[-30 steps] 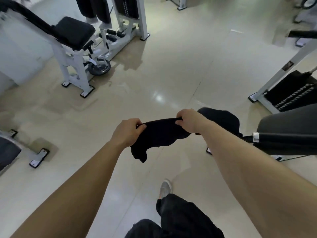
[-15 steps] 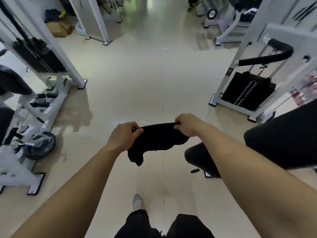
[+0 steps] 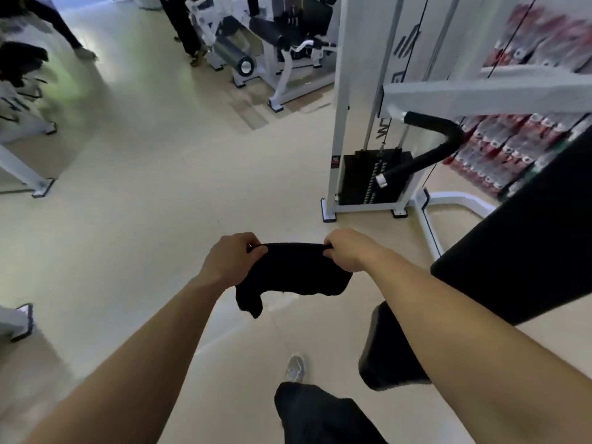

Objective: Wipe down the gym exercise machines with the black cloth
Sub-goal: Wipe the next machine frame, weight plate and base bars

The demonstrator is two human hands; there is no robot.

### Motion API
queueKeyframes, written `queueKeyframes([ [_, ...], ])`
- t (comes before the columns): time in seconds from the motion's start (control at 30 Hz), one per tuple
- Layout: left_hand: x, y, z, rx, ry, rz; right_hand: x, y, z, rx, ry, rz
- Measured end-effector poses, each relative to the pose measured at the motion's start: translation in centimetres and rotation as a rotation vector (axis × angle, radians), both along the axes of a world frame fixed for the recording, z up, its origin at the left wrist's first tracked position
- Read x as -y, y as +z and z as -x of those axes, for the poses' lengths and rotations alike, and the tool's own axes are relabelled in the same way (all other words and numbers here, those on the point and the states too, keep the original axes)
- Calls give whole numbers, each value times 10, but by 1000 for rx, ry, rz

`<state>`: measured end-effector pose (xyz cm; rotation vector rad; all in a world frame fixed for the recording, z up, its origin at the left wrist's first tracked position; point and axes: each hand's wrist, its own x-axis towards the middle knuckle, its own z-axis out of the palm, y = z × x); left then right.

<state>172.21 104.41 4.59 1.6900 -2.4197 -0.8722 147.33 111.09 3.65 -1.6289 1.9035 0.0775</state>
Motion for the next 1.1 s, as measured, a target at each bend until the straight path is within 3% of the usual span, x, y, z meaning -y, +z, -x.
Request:
queueKeyframes([
  [0.3, 194, -17, 89, 73, -287, -27, 131, -20, 60, 61, -327, -13],
  [0.57, 340, -93, 169, 70, -587, -64, 220, -94, 88, 64, -602, -91],
  [0.87, 481, -280, 284, 60, -885, -138, 332, -268, 130, -45, -909, -115],
  [1.1, 520, -463, 409, -18, -961, -136, 372, -456, 238, -56, -1008, -60],
])
